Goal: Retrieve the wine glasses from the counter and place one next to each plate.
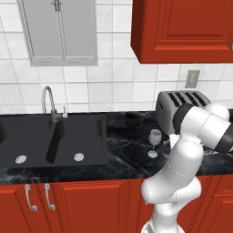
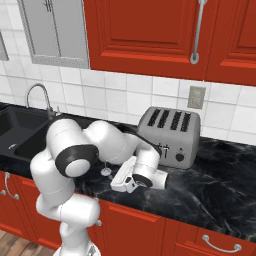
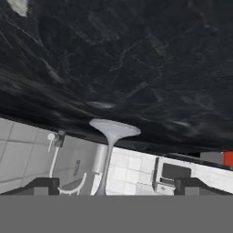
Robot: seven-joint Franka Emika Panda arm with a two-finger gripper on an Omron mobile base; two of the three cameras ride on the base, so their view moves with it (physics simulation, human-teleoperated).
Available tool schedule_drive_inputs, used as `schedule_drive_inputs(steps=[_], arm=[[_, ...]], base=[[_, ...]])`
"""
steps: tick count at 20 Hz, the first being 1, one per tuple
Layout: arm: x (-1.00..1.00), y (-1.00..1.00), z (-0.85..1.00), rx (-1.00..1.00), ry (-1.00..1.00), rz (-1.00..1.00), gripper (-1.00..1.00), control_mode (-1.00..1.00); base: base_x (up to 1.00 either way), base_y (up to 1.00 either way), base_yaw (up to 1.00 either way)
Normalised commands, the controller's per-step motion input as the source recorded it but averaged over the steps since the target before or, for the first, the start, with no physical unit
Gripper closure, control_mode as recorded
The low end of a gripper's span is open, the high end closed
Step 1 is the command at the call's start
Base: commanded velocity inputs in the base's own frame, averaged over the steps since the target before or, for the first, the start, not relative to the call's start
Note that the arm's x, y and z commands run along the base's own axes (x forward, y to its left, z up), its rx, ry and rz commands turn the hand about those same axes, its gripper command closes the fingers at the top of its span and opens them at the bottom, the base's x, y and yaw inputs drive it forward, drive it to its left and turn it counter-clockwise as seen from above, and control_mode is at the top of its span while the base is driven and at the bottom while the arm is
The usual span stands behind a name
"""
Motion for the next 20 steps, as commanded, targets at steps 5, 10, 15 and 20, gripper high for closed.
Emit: schedule_drive_inputs(steps=[5, 10, 15, 20], arm=[[0.07, 0.00, 0.00, 0.00, 0.15, 0.00, -1.00, -1.00], [0.28, 0.09, 0.00, 0.00, 0.24, 0.00, -1.00, -1.00], [0.04, 0.19, -0.05, 0.00, 0.03, 0.00, -1.00, -1.00], [0.07, 0.14, -0.09, 0.00, 0.00, 0.00, -1.00, -1.00]], base=[[0.00, 0.00, 0.00], [0.00, 0.00, 0.00], [0.00, 0.00, 0.00], [0.00, 0.00, 0.00]])
